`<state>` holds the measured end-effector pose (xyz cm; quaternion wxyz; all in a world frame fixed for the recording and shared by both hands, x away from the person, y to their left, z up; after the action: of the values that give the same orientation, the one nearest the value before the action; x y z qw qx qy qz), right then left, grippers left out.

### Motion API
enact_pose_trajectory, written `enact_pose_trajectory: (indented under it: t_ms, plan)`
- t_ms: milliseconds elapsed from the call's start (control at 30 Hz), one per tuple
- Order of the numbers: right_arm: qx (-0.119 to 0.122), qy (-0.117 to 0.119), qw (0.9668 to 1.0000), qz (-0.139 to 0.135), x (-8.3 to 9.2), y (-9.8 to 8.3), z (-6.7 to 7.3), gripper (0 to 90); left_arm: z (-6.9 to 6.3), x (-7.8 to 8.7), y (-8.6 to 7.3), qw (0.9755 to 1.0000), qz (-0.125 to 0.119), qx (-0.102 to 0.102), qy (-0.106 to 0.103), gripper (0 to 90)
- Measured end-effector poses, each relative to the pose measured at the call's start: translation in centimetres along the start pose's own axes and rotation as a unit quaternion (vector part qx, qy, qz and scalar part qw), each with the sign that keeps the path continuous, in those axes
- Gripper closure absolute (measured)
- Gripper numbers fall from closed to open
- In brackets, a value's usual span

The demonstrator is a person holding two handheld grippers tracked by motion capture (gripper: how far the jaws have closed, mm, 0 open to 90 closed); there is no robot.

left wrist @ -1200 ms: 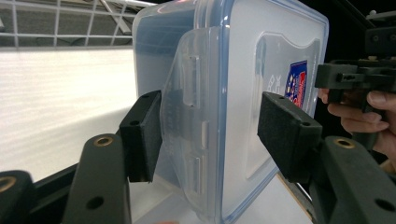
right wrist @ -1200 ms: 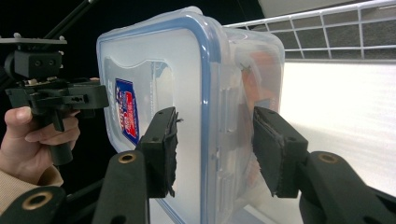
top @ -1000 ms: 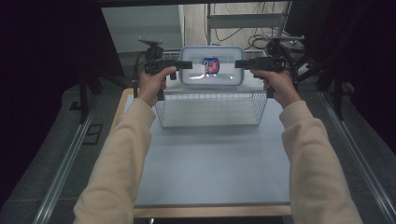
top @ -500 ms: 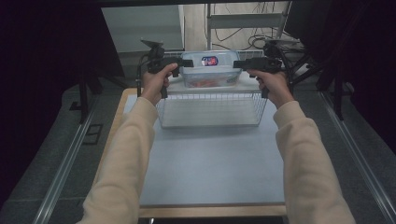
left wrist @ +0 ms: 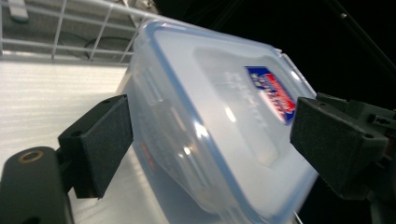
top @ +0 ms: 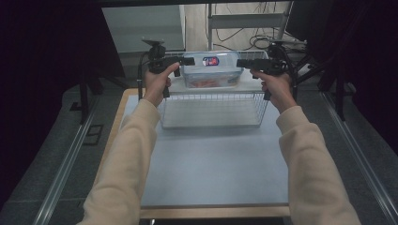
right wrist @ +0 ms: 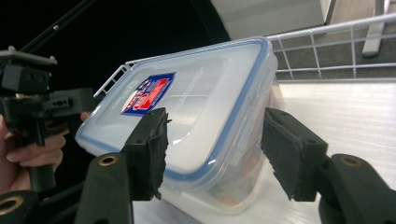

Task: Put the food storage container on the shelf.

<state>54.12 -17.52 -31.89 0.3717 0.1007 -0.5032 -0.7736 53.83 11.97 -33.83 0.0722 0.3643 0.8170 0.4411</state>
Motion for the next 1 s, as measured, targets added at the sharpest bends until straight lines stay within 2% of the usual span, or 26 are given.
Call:
enact_pose_trajectory:
  t_ms: [167, 300, 367, 567, 633, 867, 1000]
  plan:
    - [0.017, 0.019, 0.9996, -0.008, 1.7, 0.0, 0.5, 36.5, -1.6, 1.7, -0.3, 0.9996, -0.006, -0.022, -0.014, 13.3]
    - [0.035, 0.035, 0.9987, -0.01, 3.0, -0.6, 1.2, 34.1, -2.6, 3.7, -1.0, 0.9988, -0.009, -0.039, -0.028, 13.9]
    - [0.044, 0.046, 0.9979, -0.008, 3.6, -1.2, 1.7, 32.8, -3.3, 4.8, -1.6, 0.9982, -0.014, -0.048, -0.032, 14.4]
    - [0.072, 0.07, 0.995, 0.001, 5.6, -3.3, 2.9, 28.5, -4.4, 8.0, -4.3, 0.9955, -0.008, -0.082, -0.046, 15.0]
    - [0.081, 0.078, 0.9936, 0.001, 6.4, -4.2, 3.2, 27.2, -4.6, 9.3, -5.8, 0.9939, -0.002, -0.097, -0.053, 15.2]
    - [0.132, 0.092, 0.9869, 0.002, 10.4, -9.4, 3.4, 25.3, -4.5, 12.8, -11.3, 0.9903, 0.004, -0.116, -0.077, 15.9]
    - [0.141, 0.104, 0.9845, 0.006, 12.2, -12.8, 3.0, 24.8, -3.8, 13.9, -14.6, 0.9902, 0.013, -0.112, -0.082, 16.0]
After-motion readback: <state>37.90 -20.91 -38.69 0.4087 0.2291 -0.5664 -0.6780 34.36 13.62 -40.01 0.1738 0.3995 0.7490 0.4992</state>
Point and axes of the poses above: each handheld gripper's, and its own axes: x roughly backward along the jaws, y roughly out of its top, z roughly to its left, the point moved 5 cm from there along -x, roughly forward along the jaws, and after that the axes turned 13 degrees about -z, right-handed, at the moved point
